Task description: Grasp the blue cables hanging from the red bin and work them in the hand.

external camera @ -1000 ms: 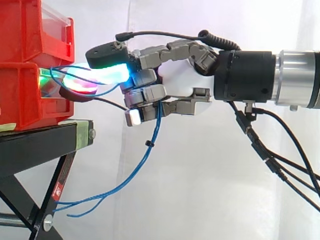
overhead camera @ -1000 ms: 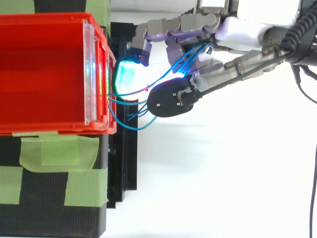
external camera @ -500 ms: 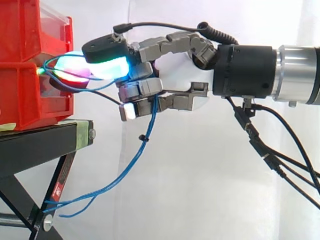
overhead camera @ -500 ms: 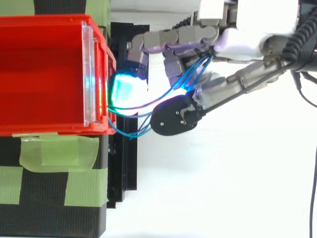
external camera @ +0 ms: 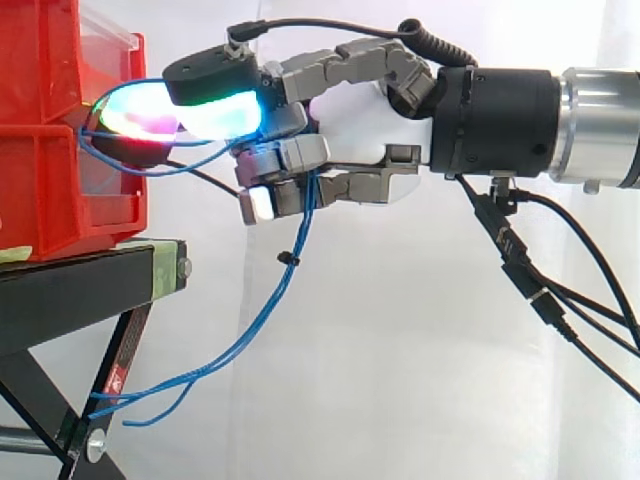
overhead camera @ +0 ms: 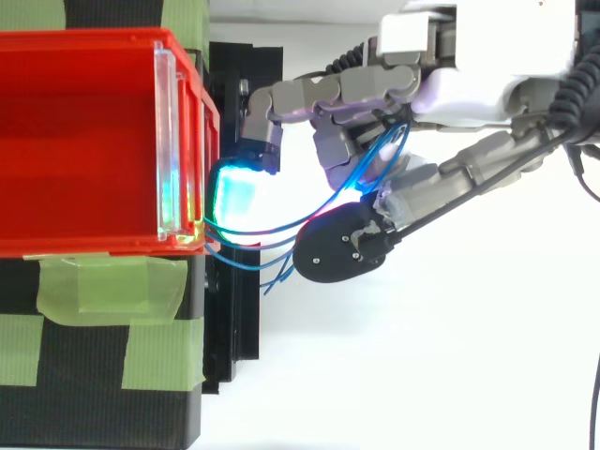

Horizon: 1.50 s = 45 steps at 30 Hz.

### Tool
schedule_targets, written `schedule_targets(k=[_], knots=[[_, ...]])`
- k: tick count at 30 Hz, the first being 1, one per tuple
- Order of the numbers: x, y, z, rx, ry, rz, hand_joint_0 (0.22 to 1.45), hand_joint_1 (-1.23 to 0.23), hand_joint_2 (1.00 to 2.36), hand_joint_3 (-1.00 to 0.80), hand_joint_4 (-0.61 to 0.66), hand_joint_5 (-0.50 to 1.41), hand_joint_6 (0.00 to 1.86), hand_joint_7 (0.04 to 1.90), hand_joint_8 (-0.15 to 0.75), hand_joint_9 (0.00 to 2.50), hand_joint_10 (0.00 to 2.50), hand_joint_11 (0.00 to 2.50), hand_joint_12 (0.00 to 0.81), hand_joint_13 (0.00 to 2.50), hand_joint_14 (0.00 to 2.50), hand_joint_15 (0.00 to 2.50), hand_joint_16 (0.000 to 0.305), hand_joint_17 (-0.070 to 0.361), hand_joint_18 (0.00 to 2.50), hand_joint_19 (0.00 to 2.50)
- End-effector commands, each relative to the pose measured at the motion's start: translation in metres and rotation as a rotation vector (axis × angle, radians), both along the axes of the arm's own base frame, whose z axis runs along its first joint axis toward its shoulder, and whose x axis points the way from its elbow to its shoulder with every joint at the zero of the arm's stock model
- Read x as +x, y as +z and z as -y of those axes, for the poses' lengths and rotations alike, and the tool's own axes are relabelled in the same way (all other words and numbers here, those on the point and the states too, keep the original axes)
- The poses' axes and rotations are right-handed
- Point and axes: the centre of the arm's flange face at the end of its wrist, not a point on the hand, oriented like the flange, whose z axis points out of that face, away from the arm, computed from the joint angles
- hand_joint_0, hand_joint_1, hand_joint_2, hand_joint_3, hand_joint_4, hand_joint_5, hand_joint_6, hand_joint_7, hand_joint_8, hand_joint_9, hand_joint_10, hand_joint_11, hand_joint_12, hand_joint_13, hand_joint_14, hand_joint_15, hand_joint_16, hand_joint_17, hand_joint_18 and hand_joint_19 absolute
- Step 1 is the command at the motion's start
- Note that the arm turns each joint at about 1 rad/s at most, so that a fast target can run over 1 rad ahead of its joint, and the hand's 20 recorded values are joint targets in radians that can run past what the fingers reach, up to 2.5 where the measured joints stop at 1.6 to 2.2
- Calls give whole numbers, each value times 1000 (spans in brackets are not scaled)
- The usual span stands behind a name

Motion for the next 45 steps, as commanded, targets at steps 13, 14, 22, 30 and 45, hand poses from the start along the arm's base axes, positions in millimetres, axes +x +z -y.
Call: schedule_targets(k=[13, 14, 22, 30, 45], knots=[[-2, 6, -2, 46, 23, 0, 1182, -720, 1007, 322, 132, 138, 3, 1245, 357, 288, 2500, 1787, 426, 462, 2500, 1449, 46, 104, 728, 1000], [-3, 6, -3, 54, 31, -5, 1184, -720, 1007, 314, 138, 139, 4, 1240, 357, 288, 2500, 1788, 430, 463, 2500, 1422, 46, 103, 724, 1003], [-4, 5, -2, 56, 53, -15, 1183, -718, 1007, 305, 142, 139, 3, 1246, 358, 292, 2500, 1799, 432, 467, 2500, 1456, 46, 104, 727, 1002], [-6, 3, -5, 53, 92, -33, 1181, -715, 1008, 266, 142, 141, 3, 1244, 359, 294, 2500, 1812, 431, 468, 2500, 1446, 46, 104, 730, 1014], [-7, 1, -11, 53, 99, -51, 981, -733, 1019, -475, 197, 135, 4, 1247, 371, 298, 2500, 1858, 441, 511, 2500, 1508, 46, 104, 1022, 1500]])
